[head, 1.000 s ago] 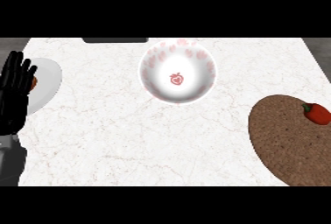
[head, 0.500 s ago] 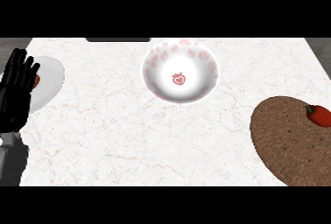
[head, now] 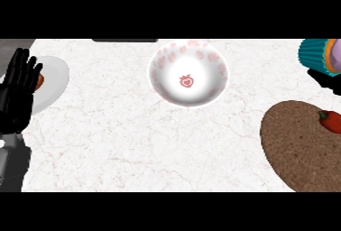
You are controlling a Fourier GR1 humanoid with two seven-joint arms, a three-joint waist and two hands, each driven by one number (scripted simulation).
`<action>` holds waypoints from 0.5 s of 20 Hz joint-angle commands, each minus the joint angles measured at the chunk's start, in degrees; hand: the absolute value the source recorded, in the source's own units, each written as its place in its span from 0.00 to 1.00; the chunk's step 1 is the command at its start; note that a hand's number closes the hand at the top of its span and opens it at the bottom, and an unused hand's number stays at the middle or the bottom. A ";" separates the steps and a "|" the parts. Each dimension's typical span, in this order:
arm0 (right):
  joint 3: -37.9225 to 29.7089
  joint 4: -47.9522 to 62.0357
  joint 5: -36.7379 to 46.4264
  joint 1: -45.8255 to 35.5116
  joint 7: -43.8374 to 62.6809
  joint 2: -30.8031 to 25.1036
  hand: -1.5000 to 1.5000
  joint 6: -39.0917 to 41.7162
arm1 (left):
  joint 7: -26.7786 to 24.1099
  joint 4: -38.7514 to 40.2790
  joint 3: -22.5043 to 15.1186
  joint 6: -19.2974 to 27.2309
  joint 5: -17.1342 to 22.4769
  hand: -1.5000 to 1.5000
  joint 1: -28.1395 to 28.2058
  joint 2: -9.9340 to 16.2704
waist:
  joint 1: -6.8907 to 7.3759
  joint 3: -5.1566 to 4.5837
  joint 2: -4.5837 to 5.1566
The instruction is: Pick the cupcake from the placemat and place it in the bowl
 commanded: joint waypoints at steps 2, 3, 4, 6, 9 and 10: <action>7.86 9.66 4.74 -7.27 2.16 4.77 1.00 -4.05 | 0.51 -0.46 1.49 -1.53 1.52 0.50 -0.09 1.08 | 0.57 0.04 0.21; 9.79 8.04 5.06 -5.34 2.23 6.74 1.00 -4.34 | 0.49 0.24 -1.39 2.03 -1.92 0.50 -0.85 -1.93 | 0.00 0.06 0.17; 8.64 10.37 3.84 -8.91 4.42 6.67 1.00 -3.95 | 1.12 -1.69 -0.16 -0.13 -0.47 0.50 1.12 -0.22 | 0.12 0.06 0.06; 12.78 11.15 6.90 -9.40 6.05 10.70 1.00 -6.54 | -0.67 -0.50 -0.48 -0.40 -0.56 0.50 1.65 -1.21 | 0.16 0.04 0.06; 15.03 18.91 9.54 -10.19 1.54 12.67 1.00 -9.50 | -0.38 1.00 -0.56 0.22 -0.94 0.50 -1.58 -1.39 | 0.03 0.06 0.25; 15.58 19.48 9.77 -9.44 2.73 14.43 1.00 -10.30 | 2.87 -3.48 -0.02 0.47 -0.58 0.50 -0.93 0.13 | 0.28 0.08 0.12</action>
